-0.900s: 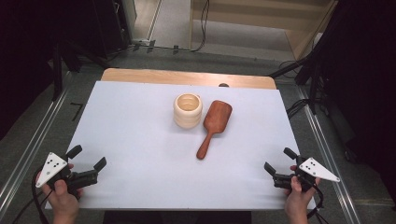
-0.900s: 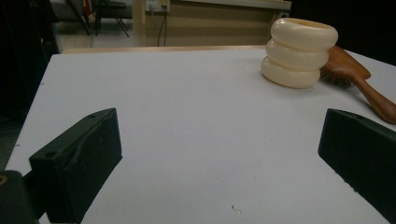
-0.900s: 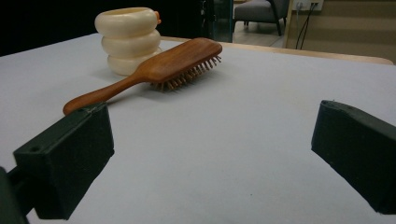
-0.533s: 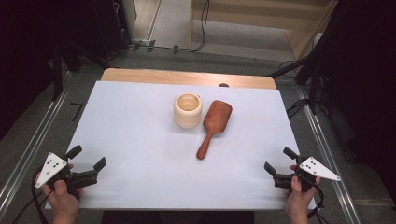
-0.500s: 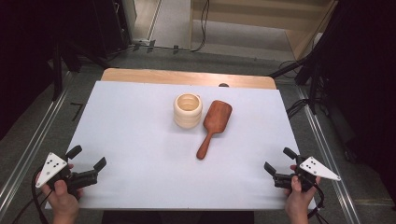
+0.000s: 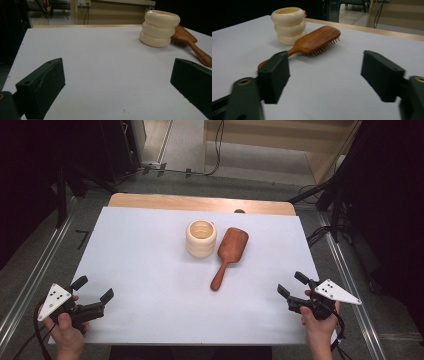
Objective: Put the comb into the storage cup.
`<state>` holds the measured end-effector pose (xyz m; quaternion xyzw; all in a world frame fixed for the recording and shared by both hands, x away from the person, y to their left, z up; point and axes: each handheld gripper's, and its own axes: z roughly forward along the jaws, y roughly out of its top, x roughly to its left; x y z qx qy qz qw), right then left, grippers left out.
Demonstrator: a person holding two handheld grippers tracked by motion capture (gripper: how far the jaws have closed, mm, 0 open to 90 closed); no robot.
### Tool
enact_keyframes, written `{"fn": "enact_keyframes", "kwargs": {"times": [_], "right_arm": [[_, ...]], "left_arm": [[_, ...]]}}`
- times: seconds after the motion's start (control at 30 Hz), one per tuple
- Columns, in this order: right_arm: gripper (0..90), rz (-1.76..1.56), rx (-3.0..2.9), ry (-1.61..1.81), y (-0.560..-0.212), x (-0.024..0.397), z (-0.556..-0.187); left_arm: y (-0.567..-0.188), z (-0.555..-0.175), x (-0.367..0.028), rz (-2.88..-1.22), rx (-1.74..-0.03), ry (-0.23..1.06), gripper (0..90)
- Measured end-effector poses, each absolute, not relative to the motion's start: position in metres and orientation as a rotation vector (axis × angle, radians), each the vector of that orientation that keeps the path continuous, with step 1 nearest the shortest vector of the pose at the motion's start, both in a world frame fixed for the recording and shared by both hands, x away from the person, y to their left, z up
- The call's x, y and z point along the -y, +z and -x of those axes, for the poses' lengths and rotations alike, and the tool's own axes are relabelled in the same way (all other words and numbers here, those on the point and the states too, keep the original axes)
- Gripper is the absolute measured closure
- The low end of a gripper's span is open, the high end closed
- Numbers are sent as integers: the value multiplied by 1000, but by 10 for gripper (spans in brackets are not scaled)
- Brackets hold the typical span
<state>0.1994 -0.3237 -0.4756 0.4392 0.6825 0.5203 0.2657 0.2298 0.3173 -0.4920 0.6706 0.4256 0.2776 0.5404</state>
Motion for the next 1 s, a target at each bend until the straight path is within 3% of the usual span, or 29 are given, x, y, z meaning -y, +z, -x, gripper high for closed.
{"fn": "enact_keyframes", "kwargs": {"times": [0.13,0.17,0.2,0.23,0.27,0.3,0.33,1.0], "right_arm": [[492,-1171,-1881,1460,-471,319,-204],[492,-1171,-1881,1460,-471,319,-204],[549,-1164,-1899,1449,-470,317,-206],[689,-1126,-1945,1415,-467,311,-209],[747,-1119,-1962,1406,-465,309,-210],[747,-1119,-1962,1406,-465,309,-210],[864,-1096,-2009,1411,-461,305,-214],[881,-937,-2248,1277,-433,256,-255]], "left_arm": [[-492,-230,-317,-1596,-1010,658,0],[-492,-230,-317,-1596,-1010,658,0],[-492,-230,-317,-1596,-1009,657,0],[-492,-230,-317,-1594,-1010,655,0],[-492,-230,-317,-1593,-1010,653,0],[-492,-230,-317,-1593,-1010,653,0],[-492,-230,-317,-1596,-1009,652,0],[-492,-231,-316,-1609,-1001,654,0]]}}
